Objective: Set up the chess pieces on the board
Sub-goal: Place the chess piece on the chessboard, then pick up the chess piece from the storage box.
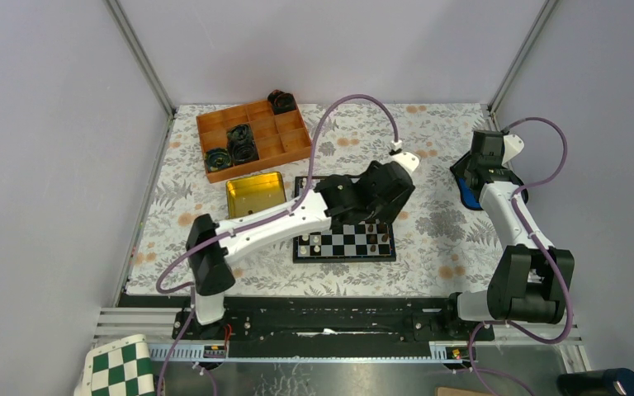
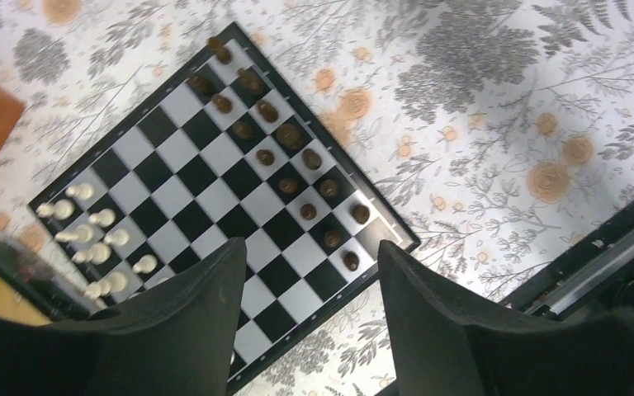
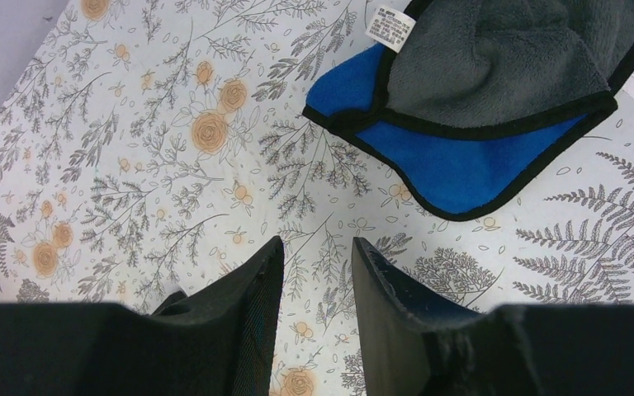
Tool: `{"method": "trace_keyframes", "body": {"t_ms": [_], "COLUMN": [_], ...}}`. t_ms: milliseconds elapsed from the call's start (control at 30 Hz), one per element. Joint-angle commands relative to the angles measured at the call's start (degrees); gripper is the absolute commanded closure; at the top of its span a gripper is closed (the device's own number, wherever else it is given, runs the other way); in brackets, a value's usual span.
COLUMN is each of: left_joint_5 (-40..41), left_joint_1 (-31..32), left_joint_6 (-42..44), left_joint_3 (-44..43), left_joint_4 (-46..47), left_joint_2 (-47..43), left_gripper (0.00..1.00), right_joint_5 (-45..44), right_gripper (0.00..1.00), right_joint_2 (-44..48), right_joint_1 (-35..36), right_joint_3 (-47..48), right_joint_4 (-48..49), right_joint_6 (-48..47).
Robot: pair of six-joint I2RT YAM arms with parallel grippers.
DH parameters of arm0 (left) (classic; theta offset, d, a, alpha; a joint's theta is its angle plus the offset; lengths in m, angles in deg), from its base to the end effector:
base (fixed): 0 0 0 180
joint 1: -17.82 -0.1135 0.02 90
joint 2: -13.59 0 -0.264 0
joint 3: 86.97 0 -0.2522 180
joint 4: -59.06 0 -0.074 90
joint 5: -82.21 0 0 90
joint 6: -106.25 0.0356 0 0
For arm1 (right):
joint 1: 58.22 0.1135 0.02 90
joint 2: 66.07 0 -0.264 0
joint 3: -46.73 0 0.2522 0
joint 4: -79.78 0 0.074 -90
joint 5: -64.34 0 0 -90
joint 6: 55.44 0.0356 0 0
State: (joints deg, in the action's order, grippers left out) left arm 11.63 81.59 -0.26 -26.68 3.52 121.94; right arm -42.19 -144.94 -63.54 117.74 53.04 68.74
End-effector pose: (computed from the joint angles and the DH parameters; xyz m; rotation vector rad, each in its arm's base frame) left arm 0.1996 -0.3783 0.3388 0.7708 2.1774 -0.3263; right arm 0.3056 -0.0386 0.2766 0.8769 1.9592 -0.0211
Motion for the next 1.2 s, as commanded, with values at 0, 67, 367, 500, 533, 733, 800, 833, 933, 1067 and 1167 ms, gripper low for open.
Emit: {"method": "trace_keyframes", "body": {"t_ms": [0,67,367,500,533,733,800,833,933,1067,1167], "left_joint_5": [11.0,14.6,9.2,8.2,7.9,4.9,3.9,3.0,0.8,-0.8,-2.3], "left_joint_1": [-0.5,-2.7,-26.4,-33.2,-34.5,-39.4,-40.7,-41.5,-43.4,-44.9,-45.8], "left_joint_6": [-4.1,-6.8,-19.1,-20.8,-21.3,-23.0,-23.2,-23.3,-23.4,-23.5,-23.5], "left_joint_3": [4.0,7.7,28.1,31.7,32.2,35.6,36.8,37.5,39.8,42.6,44.4], "left_joint_4": [-2.9,-3.6,-1.8,-1.9,-2.2,-2.1,-1.4,-0.9,0.4,2.0,3.8], "left_joint_2": [-5.1,-8.3,-21.0,-21.0,-20.7,-18.3,-17.6,-17.4,-16.7,-15.9,-15.9], "left_gripper": [0.32,0.31,0.34,0.35,0.36,0.37,0.37,0.37,0.39,0.40,0.41], "right_joint_5": [0.8,1.1,3.4,4.0,4.1,4.1,4.2,4.2,4.2,4.3,4.2], "right_gripper": [0.57,0.57,0.57,0.57,0.57,0.57,0.57,0.57,0.56,0.56,0.56], "right_joint_2": [2.6,2.7,2.5,2.1,2.1,1.7,1.5,1.4,1.1,0.7,0.5], "right_joint_1": [-0.3,-0.3,-0.3,-0.1,0.0,0.3,0.4,0.4,0.6,0.7,0.8], "right_joint_3": [1.4,1.2,0.2,0.3,0.3,0.4,0.4,0.5,0.5,0.6,0.6], "right_joint_4": [1.9,2.1,3.4,3.6,3.7,3.8,3.9,3.9,4.0,4.1,4.1], "right_joint_6": [-0.6,-0.6,-0.4,-0.3,-0.3,-0.4,-0.4,-0.4,-0.5,-0.6,-0.7]}}
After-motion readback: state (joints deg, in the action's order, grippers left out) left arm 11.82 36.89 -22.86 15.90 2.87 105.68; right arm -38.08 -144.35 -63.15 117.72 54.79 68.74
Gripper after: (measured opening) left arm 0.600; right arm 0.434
